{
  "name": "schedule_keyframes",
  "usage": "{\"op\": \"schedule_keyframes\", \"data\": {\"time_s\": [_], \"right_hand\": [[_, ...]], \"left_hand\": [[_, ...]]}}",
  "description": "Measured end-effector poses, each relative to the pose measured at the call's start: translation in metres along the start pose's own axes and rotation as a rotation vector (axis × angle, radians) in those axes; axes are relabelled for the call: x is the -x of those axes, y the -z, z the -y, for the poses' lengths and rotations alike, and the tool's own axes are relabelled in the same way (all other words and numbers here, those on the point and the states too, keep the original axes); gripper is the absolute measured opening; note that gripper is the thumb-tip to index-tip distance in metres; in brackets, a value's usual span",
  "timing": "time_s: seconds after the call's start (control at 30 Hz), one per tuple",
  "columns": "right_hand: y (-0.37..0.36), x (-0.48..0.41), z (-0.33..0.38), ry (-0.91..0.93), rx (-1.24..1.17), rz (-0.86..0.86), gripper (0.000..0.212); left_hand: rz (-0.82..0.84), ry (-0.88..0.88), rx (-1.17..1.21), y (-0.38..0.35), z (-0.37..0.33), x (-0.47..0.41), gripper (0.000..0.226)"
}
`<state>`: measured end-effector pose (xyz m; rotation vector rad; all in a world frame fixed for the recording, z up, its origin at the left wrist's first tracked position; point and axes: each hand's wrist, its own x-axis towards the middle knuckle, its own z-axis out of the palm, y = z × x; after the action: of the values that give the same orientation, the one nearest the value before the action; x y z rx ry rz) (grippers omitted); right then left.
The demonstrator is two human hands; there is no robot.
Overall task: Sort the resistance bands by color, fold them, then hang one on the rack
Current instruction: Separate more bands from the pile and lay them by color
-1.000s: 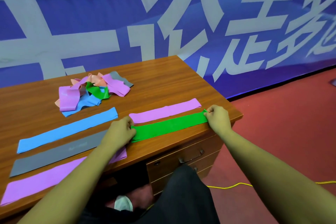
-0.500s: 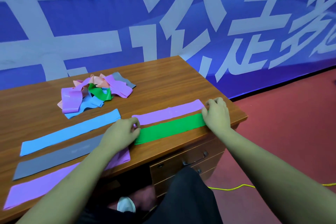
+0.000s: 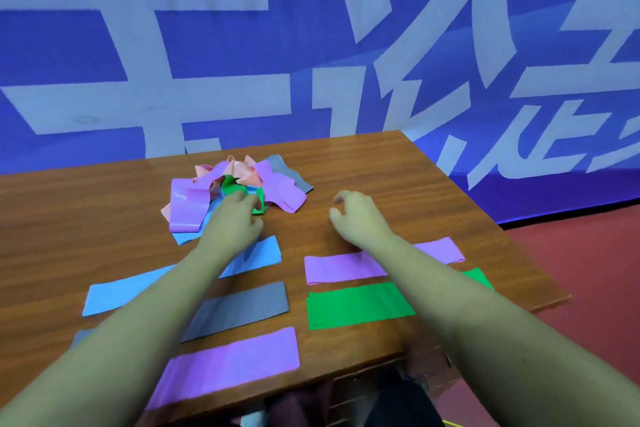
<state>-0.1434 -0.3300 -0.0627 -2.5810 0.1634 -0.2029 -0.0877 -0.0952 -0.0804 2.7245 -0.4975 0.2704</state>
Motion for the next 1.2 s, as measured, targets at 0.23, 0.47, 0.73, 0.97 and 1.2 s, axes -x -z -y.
{"op": "schedule_keyframes", "data": {"time_s": [0.23,0.47,0.73,0.97,1.2], "right_hand": [[-0.047,-0.067,0.019,-0.074,-0.031,0.051,0.023],[-0.094,-0.096,0.02,-0.178,0.061,0.007,0.03],[-0.051,-0.096,0.031,-0.08,-0.413,-0.123,0.004],[0.044,-0.088,0.086,0.059,-0.572,-0.173,0.016],[0.13,-0.034,0.131,0.11,-0.741,-0.085,0.011]], "left_hand": [[-0.051,-0.057,-0.009,-0.033,0.024,-0.047,0.034],[-0.002,0.043,0.074,-0.06,0.046,-0.049,0.044],[0.051,0.08,0.182,-0.052,0.048,-0.047,0.053],[-0.113,0.085,0.406,0.015,0.012,-0.043,0.043],[-0.114,-0.05,0.925,0.107,-0.06,-0.016,0.065]]}}
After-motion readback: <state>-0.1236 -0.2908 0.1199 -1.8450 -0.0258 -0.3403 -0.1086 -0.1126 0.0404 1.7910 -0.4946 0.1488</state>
